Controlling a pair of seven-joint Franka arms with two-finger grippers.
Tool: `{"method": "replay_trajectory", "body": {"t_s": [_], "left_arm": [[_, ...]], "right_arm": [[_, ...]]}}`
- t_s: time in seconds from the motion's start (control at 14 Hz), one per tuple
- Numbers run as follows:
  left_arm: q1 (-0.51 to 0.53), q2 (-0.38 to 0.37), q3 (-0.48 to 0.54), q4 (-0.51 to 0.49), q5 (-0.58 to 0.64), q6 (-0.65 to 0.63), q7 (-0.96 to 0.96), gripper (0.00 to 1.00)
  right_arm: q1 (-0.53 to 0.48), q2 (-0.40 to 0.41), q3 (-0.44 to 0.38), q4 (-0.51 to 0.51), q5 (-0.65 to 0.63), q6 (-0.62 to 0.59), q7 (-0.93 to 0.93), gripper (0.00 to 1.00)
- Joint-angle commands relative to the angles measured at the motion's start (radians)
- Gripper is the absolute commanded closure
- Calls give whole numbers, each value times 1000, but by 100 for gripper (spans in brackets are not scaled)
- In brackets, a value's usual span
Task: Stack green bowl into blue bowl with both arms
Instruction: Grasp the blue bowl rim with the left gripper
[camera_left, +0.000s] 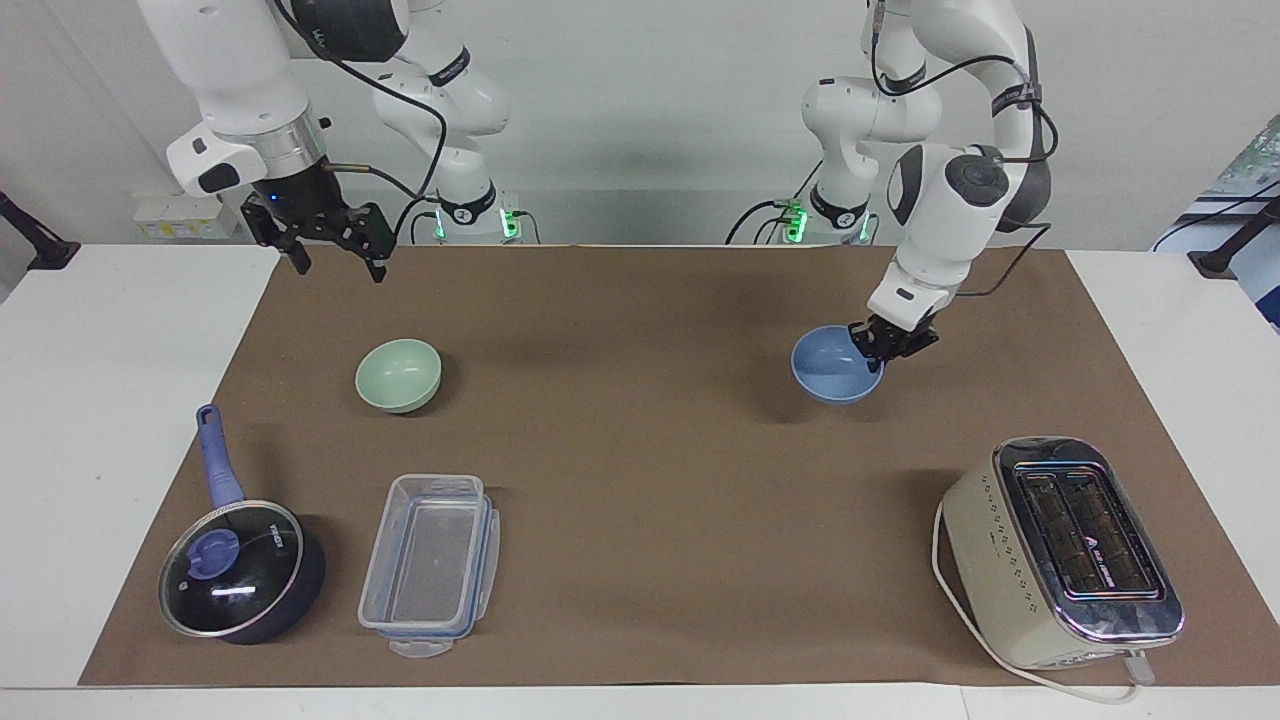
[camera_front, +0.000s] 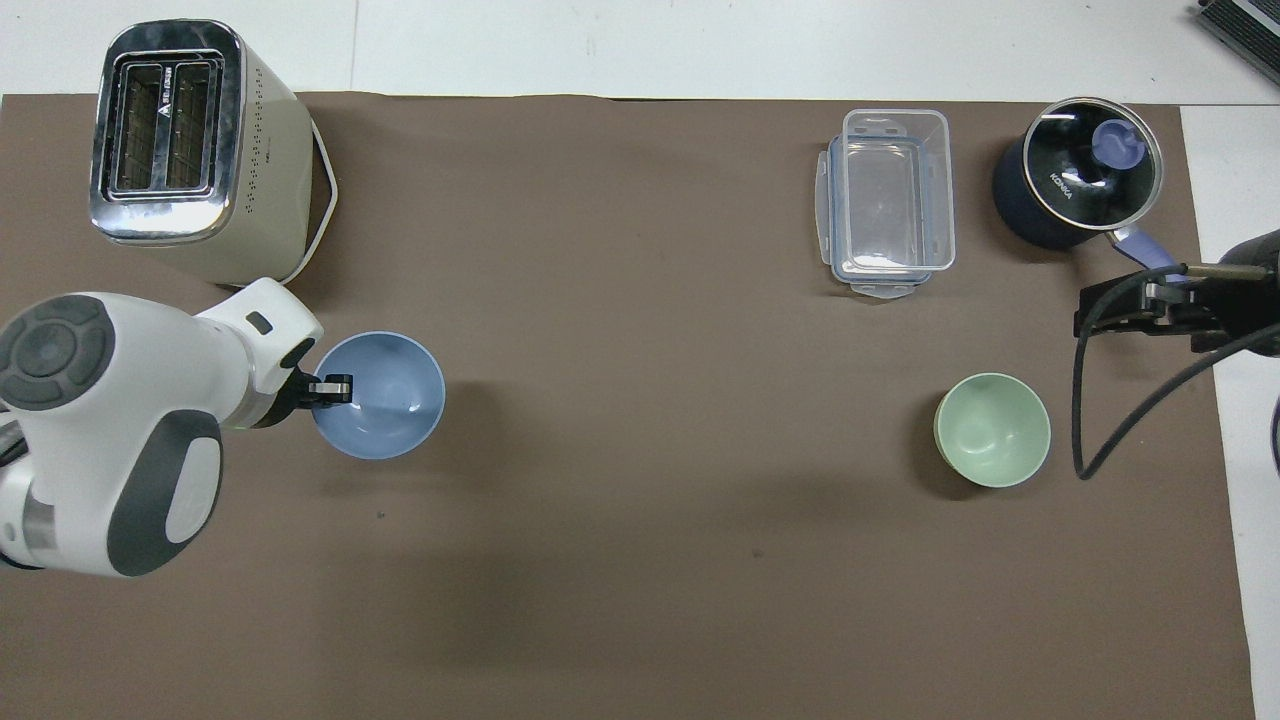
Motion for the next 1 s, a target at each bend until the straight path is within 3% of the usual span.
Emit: {"method": "replay_trajectory", "body": {"t_s": [0.0, 0.64, 0.93], "left_arm": [[-4, -4, -6, 54, 6, -68, -15, 100], [-194, -9, -15, 16, -77, 45, -159, 100], [-313, 31, -14, 5, -106, 87, -207, 100]], "right_arm": [[-10, 2, -3, 3, 22, -3, -26, 0], [-12, 0, -4, 3, 22, -3, -26, 0], [-17, 0, -4, 2, 21, -3, -27, 0]]}}
